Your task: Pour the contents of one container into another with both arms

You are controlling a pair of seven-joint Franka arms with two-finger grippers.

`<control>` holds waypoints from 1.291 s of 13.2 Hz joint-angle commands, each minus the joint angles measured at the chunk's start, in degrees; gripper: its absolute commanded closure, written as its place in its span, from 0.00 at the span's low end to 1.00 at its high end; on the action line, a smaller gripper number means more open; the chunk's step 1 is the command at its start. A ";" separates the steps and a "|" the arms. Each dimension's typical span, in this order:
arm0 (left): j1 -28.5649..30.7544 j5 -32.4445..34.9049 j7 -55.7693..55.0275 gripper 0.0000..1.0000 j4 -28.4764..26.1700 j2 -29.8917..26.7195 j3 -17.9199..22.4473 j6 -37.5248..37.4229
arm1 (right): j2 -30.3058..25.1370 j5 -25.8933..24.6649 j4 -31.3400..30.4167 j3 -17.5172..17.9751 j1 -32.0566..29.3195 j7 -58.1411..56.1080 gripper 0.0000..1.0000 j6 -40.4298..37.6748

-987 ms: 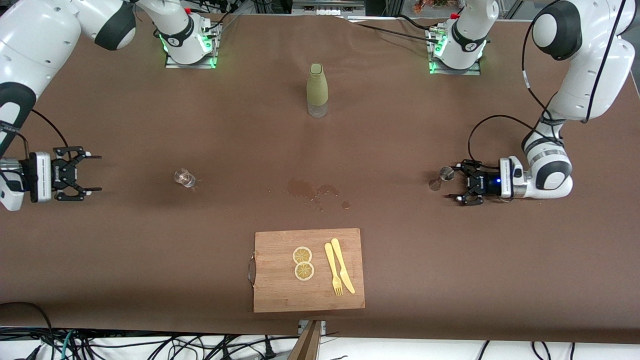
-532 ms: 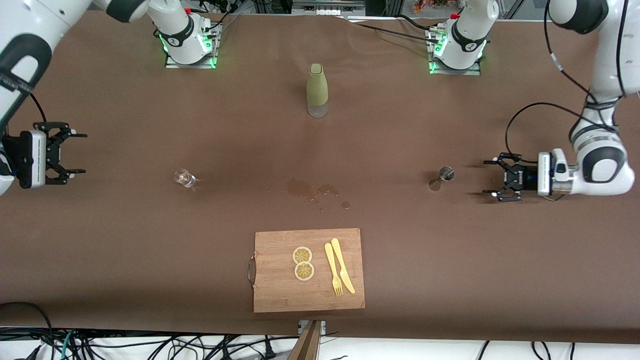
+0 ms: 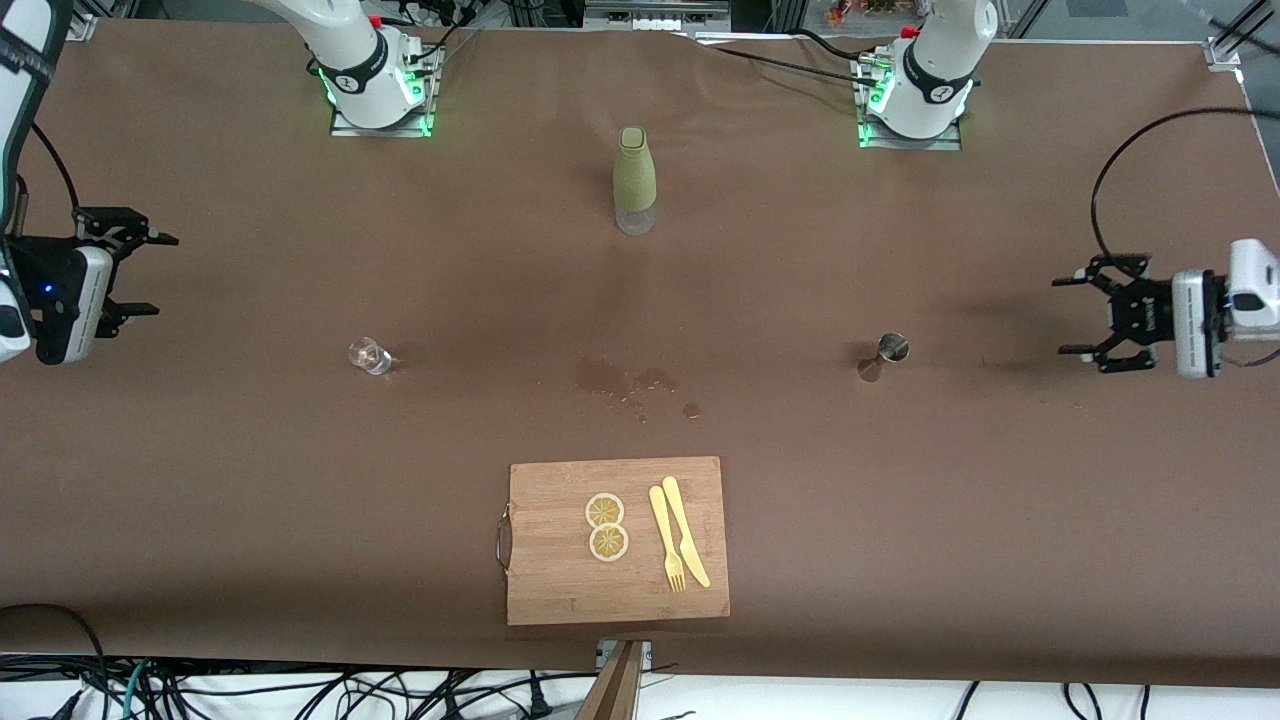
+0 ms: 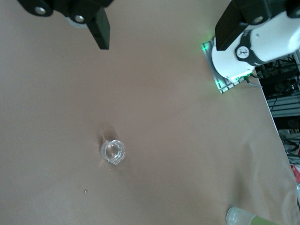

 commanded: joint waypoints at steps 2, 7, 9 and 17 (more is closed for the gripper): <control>-5.05 9.54 -29.68 0.00 -1.67 -10.92 -1.53 1.94 | -7.69 -5.42 -1.76 12.52 -8.95 10.81 0.00 1.08; -11.55 24.21 -64.14 0.00 -1.84 -20.68 -5.40 2.13 | -15.17 -12.36 -2.29 23.78 -13.98 29.43 0.00 2.31; -12.80 29.76 -75.15 0.00 -0.53 -22.36 -8.46 -1.46 | -18.41 -18.32 -4.38 29.91 -15.12 44.33 0.00 3.09; -13.94 34.09 -83.81 0.00 5.10 -22.28 -10.50 -6.49 | -25.11 -19.05 -15.21 39.52 -19.77 73.79 0.00 11.53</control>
